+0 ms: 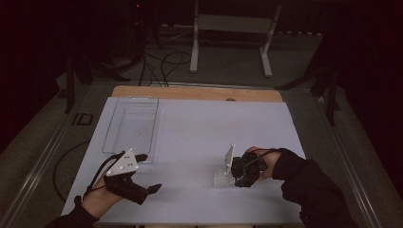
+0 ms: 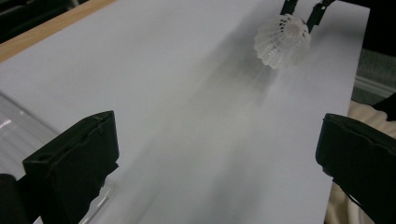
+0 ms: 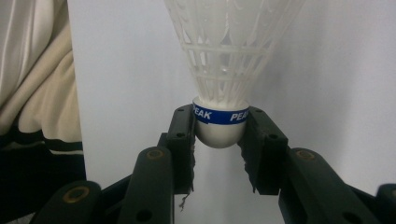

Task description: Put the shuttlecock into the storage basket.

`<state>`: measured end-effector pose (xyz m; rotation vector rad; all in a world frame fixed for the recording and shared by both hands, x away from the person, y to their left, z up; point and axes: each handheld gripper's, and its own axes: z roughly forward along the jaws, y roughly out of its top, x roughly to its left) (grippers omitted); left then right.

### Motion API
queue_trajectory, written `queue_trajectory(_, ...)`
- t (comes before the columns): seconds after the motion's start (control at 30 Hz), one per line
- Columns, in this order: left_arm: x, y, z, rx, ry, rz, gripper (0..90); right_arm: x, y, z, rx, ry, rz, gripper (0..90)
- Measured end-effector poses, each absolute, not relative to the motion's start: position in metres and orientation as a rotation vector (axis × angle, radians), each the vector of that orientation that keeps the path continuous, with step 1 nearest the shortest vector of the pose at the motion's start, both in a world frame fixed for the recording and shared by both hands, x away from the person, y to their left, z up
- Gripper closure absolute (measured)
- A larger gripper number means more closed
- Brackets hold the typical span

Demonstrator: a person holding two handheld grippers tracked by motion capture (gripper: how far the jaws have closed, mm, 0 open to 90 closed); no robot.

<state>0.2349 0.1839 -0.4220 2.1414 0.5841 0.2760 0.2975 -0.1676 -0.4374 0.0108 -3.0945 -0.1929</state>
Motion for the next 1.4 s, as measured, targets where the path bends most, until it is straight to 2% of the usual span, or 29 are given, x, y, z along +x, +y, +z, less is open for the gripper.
queue_trajectory(0.43,0.255,0.144,-0.391,2.205,0.571,0.173,0.2,0.297,-0.164,-0.431,0.048,-3.096,-0.246,66.4)
queue_trajectory(0.83,0.276,0.109,-0.394,2.295,0.508,0.053,0.2,0.296,-0.158,-0.423,0.082,-3.099,-0.307,66.4)
queue_trajectory(1.23,0.29,0.085,-0.399,2.361,0.463,-0.012,0.2,0.289,-0.151,-0.415,0.149,-3.093,-0.367,66.4)
queue_trajectory(1.4,0.295,0.079,-0.4,2.369,0.449,-0.055,3.3,0.288,-0.15,-0.413,0.156,-3.093,-0.393,66.5)
